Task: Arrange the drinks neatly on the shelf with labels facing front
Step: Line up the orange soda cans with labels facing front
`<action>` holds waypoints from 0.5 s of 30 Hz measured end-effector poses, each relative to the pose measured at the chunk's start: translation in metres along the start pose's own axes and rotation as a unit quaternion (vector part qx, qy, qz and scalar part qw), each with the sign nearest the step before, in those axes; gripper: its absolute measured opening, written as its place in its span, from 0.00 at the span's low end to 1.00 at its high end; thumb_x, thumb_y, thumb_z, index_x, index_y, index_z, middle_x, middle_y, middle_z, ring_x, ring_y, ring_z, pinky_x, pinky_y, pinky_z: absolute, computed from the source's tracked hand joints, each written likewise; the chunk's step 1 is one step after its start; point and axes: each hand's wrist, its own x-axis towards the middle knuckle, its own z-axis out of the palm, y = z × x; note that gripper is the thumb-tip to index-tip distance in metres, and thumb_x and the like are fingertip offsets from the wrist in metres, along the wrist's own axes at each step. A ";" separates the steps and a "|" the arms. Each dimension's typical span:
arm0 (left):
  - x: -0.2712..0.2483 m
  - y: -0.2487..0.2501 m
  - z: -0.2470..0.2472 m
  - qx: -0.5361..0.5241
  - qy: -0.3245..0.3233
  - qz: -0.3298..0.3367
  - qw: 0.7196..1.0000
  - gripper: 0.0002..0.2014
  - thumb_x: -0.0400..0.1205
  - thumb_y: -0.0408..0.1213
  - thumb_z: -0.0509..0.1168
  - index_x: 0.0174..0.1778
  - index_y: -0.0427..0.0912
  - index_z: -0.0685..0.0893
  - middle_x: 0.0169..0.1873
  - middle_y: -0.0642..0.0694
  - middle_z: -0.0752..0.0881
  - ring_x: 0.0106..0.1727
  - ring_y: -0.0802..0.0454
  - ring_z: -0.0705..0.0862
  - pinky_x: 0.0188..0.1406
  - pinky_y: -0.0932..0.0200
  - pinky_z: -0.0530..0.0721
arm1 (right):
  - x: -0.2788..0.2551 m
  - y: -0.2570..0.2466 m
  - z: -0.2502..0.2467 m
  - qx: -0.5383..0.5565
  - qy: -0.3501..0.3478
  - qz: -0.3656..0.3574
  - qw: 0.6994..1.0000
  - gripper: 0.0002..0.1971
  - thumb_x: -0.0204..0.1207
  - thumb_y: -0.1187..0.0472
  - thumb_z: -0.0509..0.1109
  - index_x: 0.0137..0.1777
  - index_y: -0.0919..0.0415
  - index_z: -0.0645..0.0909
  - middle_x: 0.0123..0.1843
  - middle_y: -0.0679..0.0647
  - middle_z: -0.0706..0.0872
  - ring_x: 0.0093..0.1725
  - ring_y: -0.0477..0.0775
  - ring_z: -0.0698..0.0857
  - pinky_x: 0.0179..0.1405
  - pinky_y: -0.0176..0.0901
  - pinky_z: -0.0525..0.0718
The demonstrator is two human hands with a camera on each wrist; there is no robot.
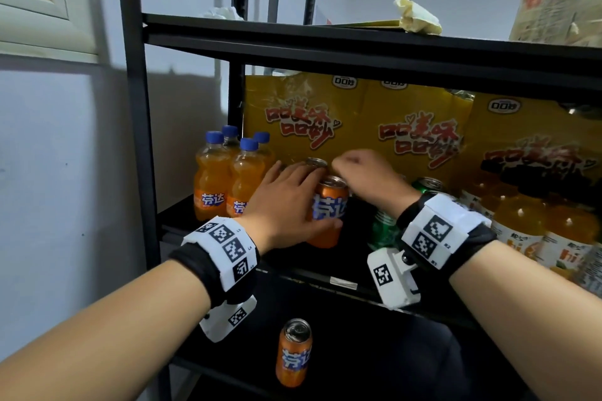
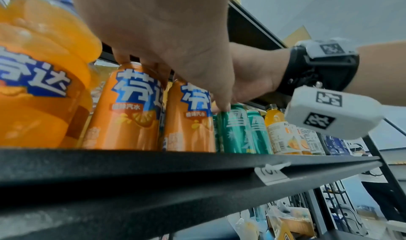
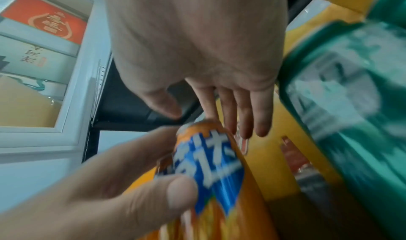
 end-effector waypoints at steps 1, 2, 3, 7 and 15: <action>0.000 0.002 0.002 0.001 0.017 -0.008 1.000 0.45 0.80 0.75 0.55 0.87 0.50 0.64 0.83 0.49 0.71 0.85 0.48 0.66 0.88 0.41 0.52 | 0.006 -0.005 -0.006 0.017 0.032 0.003 0.999 0.14 0.82 0.52 0.64 0.36 0.56 0.81 0.34 0.50 0.84 0.41 0.59 0.82 0.40 0.50 0.77; 0.000 0.003 0.005 0.005 0.034 -0.012 0.999 0.42 0.82 0.74 0.53 0.86 0.51 0.66 0.81 0.49 0.73 0.83 0.48 0.68 0.87 0.41 0.54 | 0.011 -0.012 -0.011 0.032 0.045 0.010 0.998 0.15 0.84 0.52 0.64 0.40 0.59 0.83 0.39 0.59 0.86 0.44 0.64 0.84 0.45 0.52 0.81; -0.001 0.005 0.007 0.009 0.047 -0.013 0.999 0.40 0.83 0.72 0.53 0.86 0.51 0.67 0.80 0.49 0.74 0.82 0.47 0.70 0.86 0.42 0.56 | 0.017 -0.019 -0.012 0.051 0.036 0.024 0.998 0.14 0.85 0.53 0.65 0.44 0.61 0.86 0.48 0.65 0.89 0.52 0.68 0.86 0.54 0.59 0.85; -0.003 0.006 0.016 0.011 0.073 -0.009 0.997 0.36 0.86 0.68 0.51 0.83 0.47 0.70 0.77 0.48 0.77 0.79 0.45 0.72 0.85 0.42 0.58 | 0.043 -0.032 0.001 0.005 -0.039 0.050 0.998 0.14 0.85 0.56 0.71 0.67 0.60 0.86 0.69 0.59 0.86 0.69 0.61 0.83 0.68 0.55 0.81; -0.004 0.009 0.022 -0.027 0.114 -0.010 0.993 0.36 0.84 0.66 0.51 0.75 0.41 0.79 0.72 0.42 0.81 0.74 0.40 0.76 0.83 0.37 0.62 | 0.069 -0.028 0.032 -0.066 -0.143 0.122 0.980 0.03 0.83 0.64 0.68 0.49 0.63 0.81 0.52 0.64 0.84 0.51 0.61 0.83 0.51 0.54 0.82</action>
